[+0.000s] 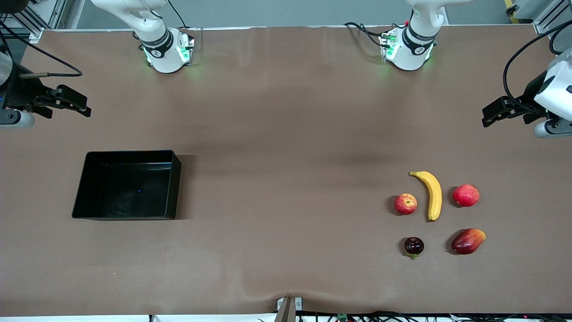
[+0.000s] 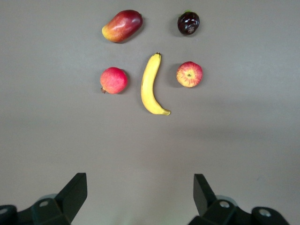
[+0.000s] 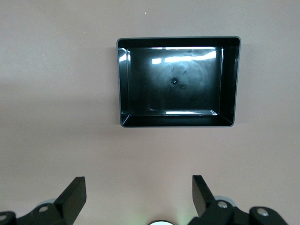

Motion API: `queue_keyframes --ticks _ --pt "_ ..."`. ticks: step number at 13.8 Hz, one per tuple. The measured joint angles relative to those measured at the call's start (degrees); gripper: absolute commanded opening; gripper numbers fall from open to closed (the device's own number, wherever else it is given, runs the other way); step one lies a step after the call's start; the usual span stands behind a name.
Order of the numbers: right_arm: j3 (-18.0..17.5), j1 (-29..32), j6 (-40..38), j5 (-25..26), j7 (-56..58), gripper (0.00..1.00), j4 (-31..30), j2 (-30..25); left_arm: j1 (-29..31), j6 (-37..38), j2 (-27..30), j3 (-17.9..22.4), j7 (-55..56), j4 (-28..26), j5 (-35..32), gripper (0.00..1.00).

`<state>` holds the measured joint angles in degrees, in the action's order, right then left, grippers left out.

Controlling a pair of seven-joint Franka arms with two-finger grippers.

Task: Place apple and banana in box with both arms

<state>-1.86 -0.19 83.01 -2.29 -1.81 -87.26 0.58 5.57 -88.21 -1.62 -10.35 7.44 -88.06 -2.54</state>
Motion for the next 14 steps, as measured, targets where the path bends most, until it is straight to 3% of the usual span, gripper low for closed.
queue_keyframes --ticks 14 --pt "0.0 0.0 0.4 0.0 0.0 1.00 -0.8 0.1 0.2 0.1 -0.1 0.0 -0.2 0.4 0.0 1.00"
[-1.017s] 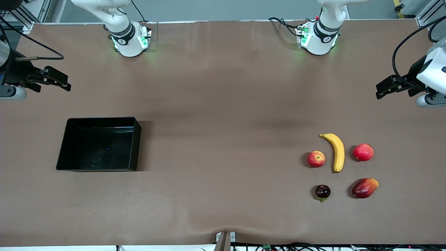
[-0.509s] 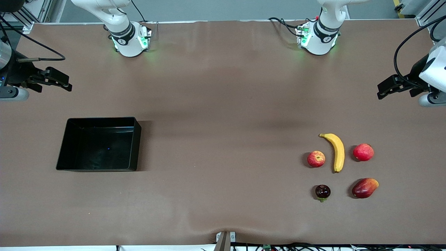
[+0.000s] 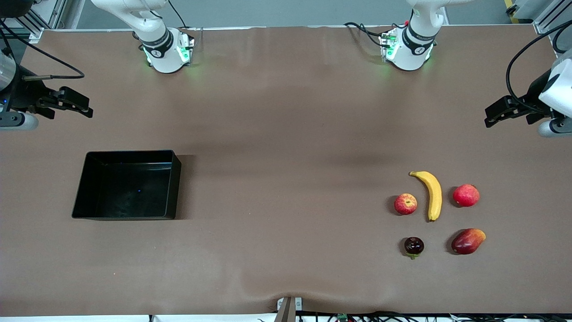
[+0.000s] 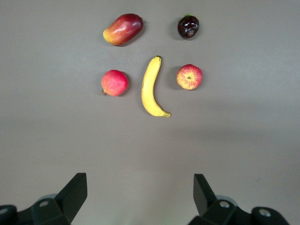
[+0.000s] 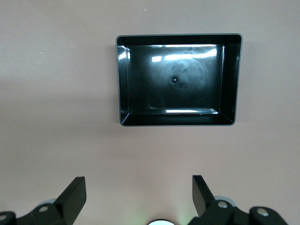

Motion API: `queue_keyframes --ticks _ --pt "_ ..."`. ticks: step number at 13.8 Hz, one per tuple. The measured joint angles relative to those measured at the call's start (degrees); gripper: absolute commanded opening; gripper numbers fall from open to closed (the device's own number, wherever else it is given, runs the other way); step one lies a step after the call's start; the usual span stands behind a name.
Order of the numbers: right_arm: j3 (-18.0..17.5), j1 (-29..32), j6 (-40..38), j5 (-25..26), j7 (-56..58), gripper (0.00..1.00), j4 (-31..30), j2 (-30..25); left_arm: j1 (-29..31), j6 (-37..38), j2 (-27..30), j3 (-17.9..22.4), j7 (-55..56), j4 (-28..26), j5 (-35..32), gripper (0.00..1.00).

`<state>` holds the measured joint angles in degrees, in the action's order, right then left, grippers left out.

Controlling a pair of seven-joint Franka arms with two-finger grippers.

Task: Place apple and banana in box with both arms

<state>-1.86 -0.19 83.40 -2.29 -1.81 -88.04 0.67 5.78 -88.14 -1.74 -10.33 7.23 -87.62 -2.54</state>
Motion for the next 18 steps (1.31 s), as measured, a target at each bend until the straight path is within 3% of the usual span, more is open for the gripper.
queue_keyframes --ticks 10,18 --pt "0.3 0.8 4.0 0.4 0.0 1.00 -3.5 1.3 0.0 0.5 0.0 0.0 0.0 0.1 0.0 1.00" --pt "0.8 10.7 19.2 2.0 9.1 1.00 -4.8 13.6 0.0 0.6 0.0 -0.1 0.0 0.3 0.0 1.00"
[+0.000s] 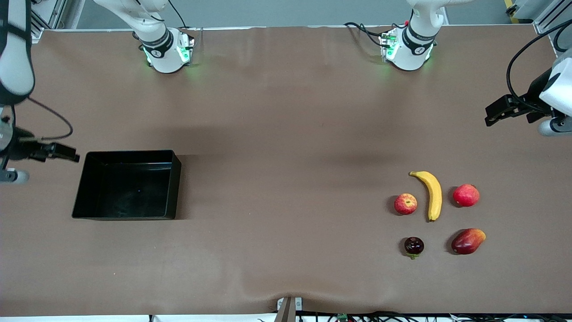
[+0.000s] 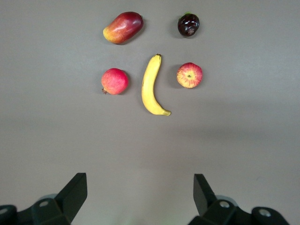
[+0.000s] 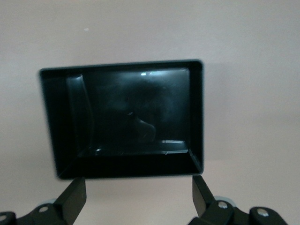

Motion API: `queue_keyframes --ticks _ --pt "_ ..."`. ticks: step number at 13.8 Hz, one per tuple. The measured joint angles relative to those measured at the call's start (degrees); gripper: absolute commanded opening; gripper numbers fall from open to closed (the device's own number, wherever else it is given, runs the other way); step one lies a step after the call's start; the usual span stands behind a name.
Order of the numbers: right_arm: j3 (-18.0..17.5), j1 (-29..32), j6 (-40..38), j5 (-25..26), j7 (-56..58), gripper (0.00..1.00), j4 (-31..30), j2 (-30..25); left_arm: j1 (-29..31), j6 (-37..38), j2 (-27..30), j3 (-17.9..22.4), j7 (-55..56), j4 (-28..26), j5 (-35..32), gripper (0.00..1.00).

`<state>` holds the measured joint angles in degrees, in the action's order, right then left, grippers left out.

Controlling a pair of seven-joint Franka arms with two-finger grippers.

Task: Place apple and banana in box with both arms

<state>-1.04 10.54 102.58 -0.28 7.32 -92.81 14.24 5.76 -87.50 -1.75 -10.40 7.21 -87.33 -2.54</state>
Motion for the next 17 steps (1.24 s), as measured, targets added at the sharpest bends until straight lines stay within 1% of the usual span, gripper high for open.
queue_keyframes --ticks 5,9,11,13,16,17 --pt "0.0 2.0 12.1 3.2 4.2 1.00 -0.1 9.7 0.0 0.0 0.0 -0.2 0.0 0.2 0.0 1.00" --pt "0.1 6.7 20.9 3.5 9.9 1.00 -1.0 15.4 0.0 0.0 0.0 -0.1 0.0 0.2 0.0 1.00" --pt "0.1 8.4 25.6 3.5 11.9 1.00 -3.7 16.8 0.0 0.0 0.0 -0.1 0.0 0.2 0.0 1.00" --pt "0.1 8.8 29.1 3.5 12.3 1.00 -7.1 17.1 0.0 0.0 0.0 -0.1 0.0 0.2 0.0 1.00" --pt "-0.2 8.8 30.6 3.5 12.3 1.00 -10.2 17.2 0.0 0.1 0.1 -0.2 0.0 0.2 0.0 1.00" --pt "-0.2 8.8 30.6 3.5 12.3 0.54 -10.6 17.2 0.0 0.1 0.1 -0.2 0.0 0.3 0.0 1.00"
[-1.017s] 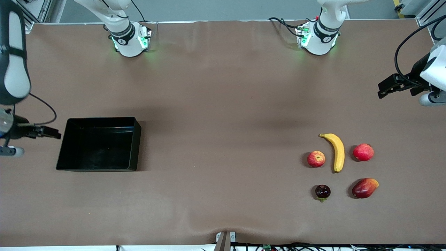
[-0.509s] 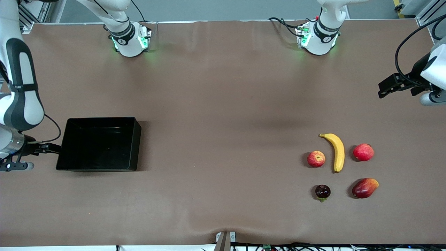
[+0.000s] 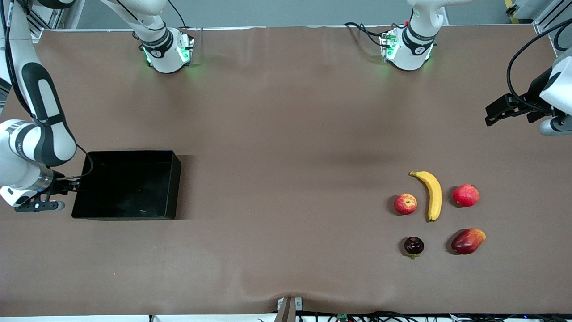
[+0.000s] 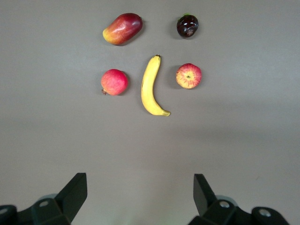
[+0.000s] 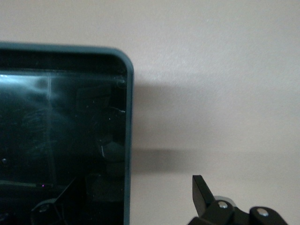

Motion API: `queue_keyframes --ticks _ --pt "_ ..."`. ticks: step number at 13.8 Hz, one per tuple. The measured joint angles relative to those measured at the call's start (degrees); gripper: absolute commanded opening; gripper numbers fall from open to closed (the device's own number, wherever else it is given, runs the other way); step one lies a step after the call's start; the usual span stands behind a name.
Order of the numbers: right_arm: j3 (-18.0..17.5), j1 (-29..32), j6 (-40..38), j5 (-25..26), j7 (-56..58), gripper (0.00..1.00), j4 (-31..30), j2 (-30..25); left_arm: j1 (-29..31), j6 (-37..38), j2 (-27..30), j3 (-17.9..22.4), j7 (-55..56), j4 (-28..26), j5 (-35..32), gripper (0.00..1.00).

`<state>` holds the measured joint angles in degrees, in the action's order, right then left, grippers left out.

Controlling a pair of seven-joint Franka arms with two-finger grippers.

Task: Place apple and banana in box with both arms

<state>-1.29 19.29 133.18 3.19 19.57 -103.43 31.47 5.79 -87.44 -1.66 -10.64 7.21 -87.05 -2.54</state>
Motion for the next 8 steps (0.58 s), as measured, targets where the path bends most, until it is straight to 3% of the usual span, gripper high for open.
queue_keyframes --ticks 1,2,8 --pt "0.0 0.0 0.0 0.0 0.0 0.06 -0.3 0.1 0.0 0.0 0.1 -0.1 0.0 0.0 0.0 1.00" --pt "0.1 0.1 0.0 0.0 0.0 0.00 -0.6 0.1 0.0 0.0 0.2 -0.1 0.0 0.1 0.0 1.00" --pt "0.0 0.8 -0.1 0.0 0.3 0.00 -1.0 0.6 0.0 0.3 0.1 -0.2 0.0 0.0 0.0 1.00"
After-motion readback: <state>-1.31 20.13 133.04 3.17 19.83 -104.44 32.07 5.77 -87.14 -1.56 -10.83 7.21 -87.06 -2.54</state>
